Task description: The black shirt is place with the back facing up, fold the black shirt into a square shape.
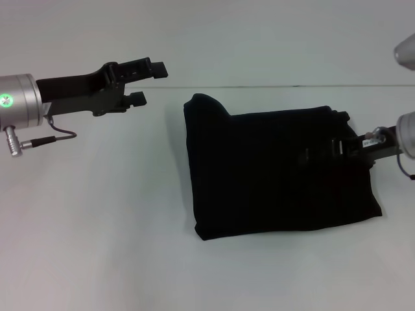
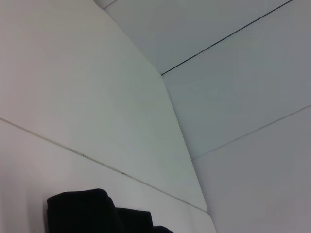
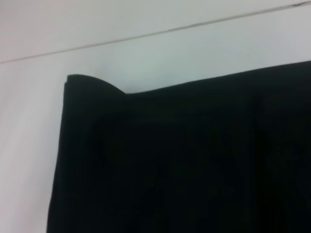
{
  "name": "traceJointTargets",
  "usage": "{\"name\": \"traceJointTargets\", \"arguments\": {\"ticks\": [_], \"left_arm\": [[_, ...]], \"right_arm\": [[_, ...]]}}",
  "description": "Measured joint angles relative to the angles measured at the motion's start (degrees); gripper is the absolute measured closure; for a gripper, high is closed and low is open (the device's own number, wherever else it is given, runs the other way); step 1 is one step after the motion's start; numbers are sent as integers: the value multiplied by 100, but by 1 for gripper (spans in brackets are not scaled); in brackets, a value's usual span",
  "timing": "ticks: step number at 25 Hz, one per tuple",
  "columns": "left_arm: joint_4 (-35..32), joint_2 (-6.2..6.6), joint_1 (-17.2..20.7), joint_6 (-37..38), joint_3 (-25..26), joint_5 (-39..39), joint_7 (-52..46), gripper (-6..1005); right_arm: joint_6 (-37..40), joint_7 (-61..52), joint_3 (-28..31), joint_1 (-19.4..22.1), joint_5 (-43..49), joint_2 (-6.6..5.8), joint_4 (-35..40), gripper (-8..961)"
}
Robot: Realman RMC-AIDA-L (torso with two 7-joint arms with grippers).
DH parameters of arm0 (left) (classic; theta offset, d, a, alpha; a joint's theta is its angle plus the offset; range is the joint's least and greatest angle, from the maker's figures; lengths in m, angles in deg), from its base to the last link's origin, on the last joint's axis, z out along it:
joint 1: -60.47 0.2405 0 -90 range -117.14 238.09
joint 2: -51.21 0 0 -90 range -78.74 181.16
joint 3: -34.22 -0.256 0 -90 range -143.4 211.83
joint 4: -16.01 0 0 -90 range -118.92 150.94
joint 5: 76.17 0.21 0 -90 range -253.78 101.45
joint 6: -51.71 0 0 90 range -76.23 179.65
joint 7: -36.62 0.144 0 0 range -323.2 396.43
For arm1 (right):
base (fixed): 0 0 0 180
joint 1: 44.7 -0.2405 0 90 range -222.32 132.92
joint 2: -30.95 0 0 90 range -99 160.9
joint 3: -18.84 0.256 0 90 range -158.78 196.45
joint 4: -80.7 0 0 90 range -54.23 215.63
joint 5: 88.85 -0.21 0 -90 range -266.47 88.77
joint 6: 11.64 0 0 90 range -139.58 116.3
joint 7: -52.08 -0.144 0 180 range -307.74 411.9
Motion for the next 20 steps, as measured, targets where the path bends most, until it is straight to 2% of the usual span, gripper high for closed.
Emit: {"name": "traceJointTargets", "arguments": {"ticks": [5,8,9,12,20], "left_arm": [[0,-2,0,-18,4,-2,30,51],[1,-1,0,-25,5,-2,42,50],[4,-1,0,-35,6,-2,45,50],[11,0,0,-97,6,-2,49,50],[70,12,-5,-140,5,-6,67,50]], "right_arm": [[-366,23,-58,-9,18,105,-105,196],[-502,110,-76,-10,6,197,-107,196],[-574,164,-77,-13,-2,261,-108,196],[-604,227,-77,-37,-4,321,-109,196],[-697,206,-112,-26,16,337,-209,197]]}}
